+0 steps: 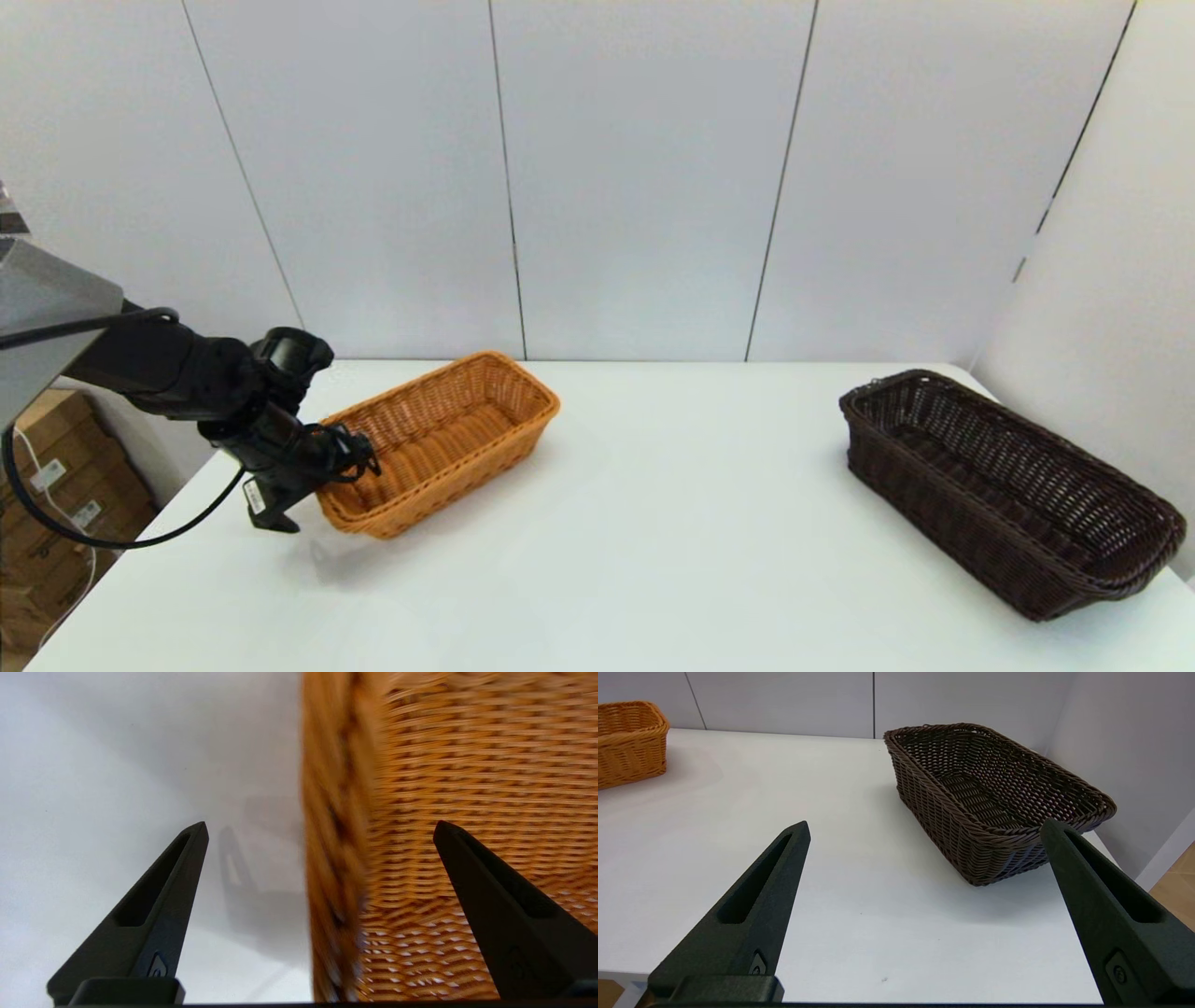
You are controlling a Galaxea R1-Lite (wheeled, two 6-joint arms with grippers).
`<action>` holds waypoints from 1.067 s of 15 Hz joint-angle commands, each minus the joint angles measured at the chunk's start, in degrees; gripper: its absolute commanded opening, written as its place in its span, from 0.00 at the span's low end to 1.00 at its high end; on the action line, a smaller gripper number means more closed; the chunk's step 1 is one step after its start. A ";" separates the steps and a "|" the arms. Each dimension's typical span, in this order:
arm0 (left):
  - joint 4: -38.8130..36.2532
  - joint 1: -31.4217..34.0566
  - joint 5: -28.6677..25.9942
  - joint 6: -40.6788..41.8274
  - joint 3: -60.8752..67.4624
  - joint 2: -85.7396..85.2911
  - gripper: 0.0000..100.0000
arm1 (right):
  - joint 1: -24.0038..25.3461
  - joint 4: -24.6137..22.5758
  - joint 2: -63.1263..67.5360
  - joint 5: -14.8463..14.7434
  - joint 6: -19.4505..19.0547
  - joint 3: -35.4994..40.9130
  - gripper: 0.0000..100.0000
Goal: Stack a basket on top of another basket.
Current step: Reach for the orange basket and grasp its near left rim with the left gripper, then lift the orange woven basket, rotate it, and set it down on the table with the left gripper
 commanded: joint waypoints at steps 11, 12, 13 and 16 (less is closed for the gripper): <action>3.85 0.26 -4.78 -1.80 -1.06 -0.06 0.00 | 0.01 0.00 0.07 0.03 -0.08 0.09 1.00; 4.11 0.52 -6.63 -1.80 -1.15 -0.59 0.00 | 0.01 0.00 0.07 0.03 -0.08 0.09 1.00; 4.29 0.70 -9.79 -1.71 -1.15 -1.73 0.00 | 0.01 0.09 0.07 -0.06 -0.08 0.00 1.00; 4.73 2.45 -19.11 -1.36 -1.06 -5.33 0.00 | 0.01 0.09 0.07 -0.06 -0.08 0.00 1.00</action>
